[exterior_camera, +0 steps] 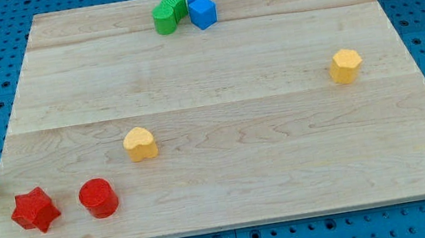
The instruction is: Push the red blocks slightly to right
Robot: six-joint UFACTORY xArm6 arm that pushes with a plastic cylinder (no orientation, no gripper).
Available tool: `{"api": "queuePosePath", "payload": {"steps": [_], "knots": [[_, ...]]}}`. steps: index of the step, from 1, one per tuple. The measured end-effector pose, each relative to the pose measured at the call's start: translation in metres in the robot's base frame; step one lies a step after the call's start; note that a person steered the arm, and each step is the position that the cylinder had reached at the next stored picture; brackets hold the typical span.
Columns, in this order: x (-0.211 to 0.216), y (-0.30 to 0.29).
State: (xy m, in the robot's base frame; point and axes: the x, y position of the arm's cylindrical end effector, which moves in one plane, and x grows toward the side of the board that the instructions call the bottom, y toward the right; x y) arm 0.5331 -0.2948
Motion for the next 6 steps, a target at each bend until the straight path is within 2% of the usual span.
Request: {"api": "queuePosePath", "payload": {"steps": [1, 2, 4, 6], "knots": [[0.033, 0.008], [0.044, 0.046], [0.033, 0.161], [0.007, 0.238]]}}
